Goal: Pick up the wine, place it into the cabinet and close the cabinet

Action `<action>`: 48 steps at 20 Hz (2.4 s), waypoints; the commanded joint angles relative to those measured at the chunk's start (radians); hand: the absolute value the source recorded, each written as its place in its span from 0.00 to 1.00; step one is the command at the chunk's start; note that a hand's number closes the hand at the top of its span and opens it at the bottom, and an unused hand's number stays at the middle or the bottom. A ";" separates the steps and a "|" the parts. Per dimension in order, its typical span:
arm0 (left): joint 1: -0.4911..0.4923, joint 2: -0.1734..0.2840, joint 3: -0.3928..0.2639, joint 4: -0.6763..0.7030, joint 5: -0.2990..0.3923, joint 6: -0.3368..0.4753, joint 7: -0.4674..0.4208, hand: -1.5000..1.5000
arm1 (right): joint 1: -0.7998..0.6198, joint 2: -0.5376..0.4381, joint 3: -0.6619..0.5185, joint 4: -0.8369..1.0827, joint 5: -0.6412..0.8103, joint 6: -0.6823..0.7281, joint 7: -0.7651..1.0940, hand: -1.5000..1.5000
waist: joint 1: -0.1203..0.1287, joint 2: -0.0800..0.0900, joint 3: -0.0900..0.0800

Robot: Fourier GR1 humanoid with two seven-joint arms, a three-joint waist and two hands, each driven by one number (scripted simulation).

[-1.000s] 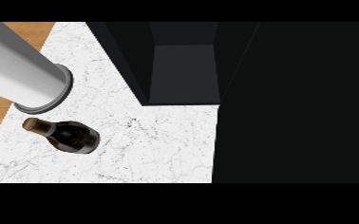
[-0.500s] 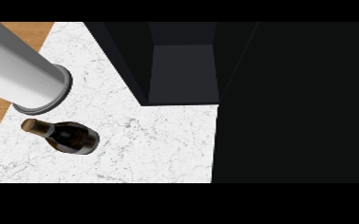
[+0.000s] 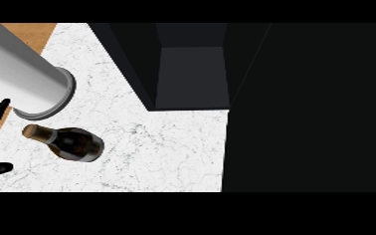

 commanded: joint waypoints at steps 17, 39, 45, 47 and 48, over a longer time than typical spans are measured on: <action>-0.155 0.030 -0.077 0.717 -0.258 -0.248 -0.475 0.00 | 0.065 0.008 -0.065 -0.110 -0.153 0.060 0.031 0.00 | 0.000 0.002 -0.001; -0.306 0.054 -0.086 1.207 -0.314 -0.376 -0.742 0.00 | 0.123 0.031 -0.032 -0.103 -0.090 0.114 -0.028 0.00 | -0.010 0.004 -0.003; -0.327 0.015 -0.105 1.226 -0.319 -0.413 -0.769 1.00 | 0.085 0.055 -0.030 -0.050 -0.076 0.102 -0.049 0.00 | -0.007 0.006 -0.004; -0.374 0.004 -0.111 1.229 -0.308 -0.426 -0.711 1.00 | 0.116 0.039 -0.013 -0.076 -0.070 0.121 -0.043 0.00 | -0.011 0.003 -0.003; -0.360 -0.007 -0.124 1.221 -0.314 -0.469 -0.720 1.00 | 0.090 0.029 -0.062 -0.057 -0.109 0.125 -0.041 0.00 | -0.009 0.005 -0.003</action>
